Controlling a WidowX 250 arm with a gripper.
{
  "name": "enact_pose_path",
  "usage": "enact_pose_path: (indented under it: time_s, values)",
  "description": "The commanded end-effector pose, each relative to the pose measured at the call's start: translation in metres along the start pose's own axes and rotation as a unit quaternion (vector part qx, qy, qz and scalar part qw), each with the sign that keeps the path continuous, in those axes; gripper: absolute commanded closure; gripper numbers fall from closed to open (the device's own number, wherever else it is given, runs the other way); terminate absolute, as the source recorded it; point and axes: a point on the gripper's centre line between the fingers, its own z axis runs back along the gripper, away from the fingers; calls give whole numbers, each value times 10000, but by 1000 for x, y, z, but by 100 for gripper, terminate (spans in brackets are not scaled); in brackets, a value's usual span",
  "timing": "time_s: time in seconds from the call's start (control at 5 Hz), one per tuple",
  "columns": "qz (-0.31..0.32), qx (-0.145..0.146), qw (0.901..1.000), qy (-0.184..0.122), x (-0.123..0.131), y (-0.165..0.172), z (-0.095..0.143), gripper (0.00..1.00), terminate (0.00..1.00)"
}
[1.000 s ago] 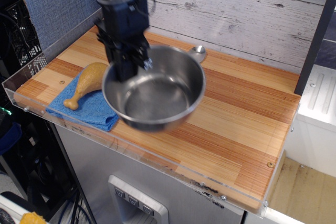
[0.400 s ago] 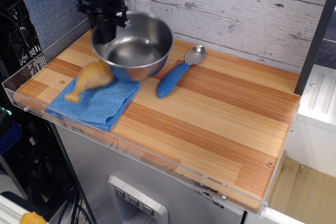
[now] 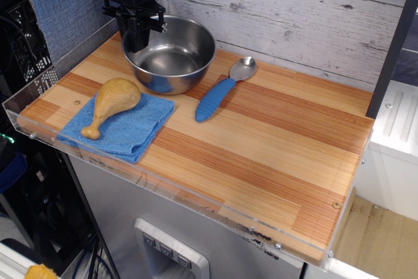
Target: Move the pot from right side to left side
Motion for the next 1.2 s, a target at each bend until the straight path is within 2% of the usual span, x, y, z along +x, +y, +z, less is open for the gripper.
enact_pose_path:
  time_s: [0.0, 0.2, 0.4, 0.6, 0.8, 1.0]
  values:
    - [-38, 240, 9996, -116, -1, 11, 8, 100, 0]
    - [-76, 251, 9995, -152, -4, 10, 10, 0, 0]
    - [-110, 328, 9988, -336, -9, 6, 21, 0, 0]
    - [-86, 449, 9968, -651, -17, 5, 38, 0, 0]
    - [-50, 522, 9939, -972, -27, 5, 60, 0, 0]
    - [-10, 585, 9919, -1132, -37, 2, 83, 0, 0]
